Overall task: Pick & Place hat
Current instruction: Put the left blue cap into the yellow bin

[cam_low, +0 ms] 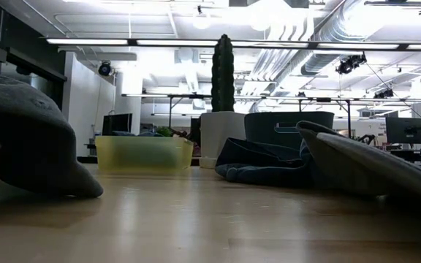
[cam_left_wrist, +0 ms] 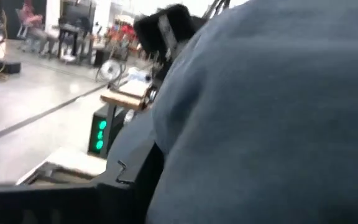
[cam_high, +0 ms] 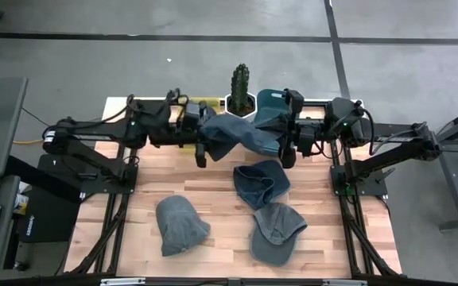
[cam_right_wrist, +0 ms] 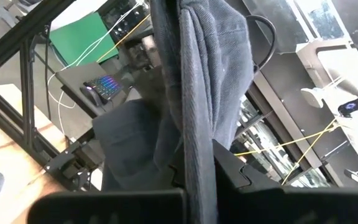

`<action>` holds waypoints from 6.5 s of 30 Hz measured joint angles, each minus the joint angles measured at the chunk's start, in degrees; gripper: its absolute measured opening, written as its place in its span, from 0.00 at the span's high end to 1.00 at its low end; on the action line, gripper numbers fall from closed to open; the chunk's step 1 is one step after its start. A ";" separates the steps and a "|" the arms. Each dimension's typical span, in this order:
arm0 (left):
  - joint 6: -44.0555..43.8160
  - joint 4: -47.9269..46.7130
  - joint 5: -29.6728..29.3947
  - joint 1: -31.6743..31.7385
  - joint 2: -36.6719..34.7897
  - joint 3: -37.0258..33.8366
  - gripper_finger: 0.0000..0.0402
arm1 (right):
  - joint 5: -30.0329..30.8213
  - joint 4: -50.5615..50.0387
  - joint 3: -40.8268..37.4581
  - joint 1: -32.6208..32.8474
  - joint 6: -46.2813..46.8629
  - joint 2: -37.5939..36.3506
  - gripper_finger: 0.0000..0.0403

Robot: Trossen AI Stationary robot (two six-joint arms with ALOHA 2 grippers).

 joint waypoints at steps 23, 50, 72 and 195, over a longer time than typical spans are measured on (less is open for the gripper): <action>3.52 -0.20 -3.29 0.00 -0.03 -0.03 1.00 | 0.88 -0.26 0.00 0.00 5.41 0.02 0.80; 8.91 -0.24 -24.80 -0.02 -0.44 -0.03 1.00 | 3.06 -0.60 0.00 0.00 32.01 -2.82 0.50; 11.92 -16.41 -42.89 0.00 -1.12 0.02 1.00 | 4.66 -12.24 0.00 0.00 41.55 -12.25 0.50; 18.65 -30.08 -14.06 42.32 12.91 -15.96 1.00 | -2.23 -43.14 -17.68 -13.30 51.39 -34.12 0.50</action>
